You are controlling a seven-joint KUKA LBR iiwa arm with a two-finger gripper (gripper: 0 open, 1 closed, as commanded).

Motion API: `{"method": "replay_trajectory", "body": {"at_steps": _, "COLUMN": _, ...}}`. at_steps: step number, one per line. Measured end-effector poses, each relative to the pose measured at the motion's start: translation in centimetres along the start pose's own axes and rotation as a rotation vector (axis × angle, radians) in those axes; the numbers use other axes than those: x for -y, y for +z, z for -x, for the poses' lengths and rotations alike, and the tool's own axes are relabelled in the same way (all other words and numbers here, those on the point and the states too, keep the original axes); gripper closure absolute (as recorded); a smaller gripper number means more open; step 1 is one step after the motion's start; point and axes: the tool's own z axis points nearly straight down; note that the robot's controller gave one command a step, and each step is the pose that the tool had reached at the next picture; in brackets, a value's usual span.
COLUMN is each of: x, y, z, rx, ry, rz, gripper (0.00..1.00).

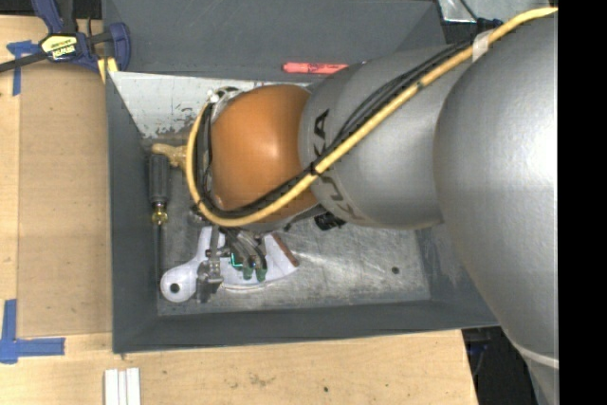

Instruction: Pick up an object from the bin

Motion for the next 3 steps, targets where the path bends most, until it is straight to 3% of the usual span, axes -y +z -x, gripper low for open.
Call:
{"method": "replay_trajectory", "body": {"at_steps": 1, "x": 0.09, "y": -0.37, "z": 0.24, "rx": 0.007, "ry": 0.004, "rz": 0.002, "gripper": 1.00}}
{"method": "replay_trajectory", "body": {"at_steps": 2, "x": 0.09, "y": -0.37, "z": 0.25, "rx": 0.007, "ry": 0.004, "rz": 0.002, "gripper": 0.00}}
{"method": "replay_trajectory", "body": {"at_steps": 3, "x": 0.10, "y": -0.37, "z": 0.25, "rx": 0.007, "ry": 0.005, "rz": 0.002, "gripper": 0.00}}
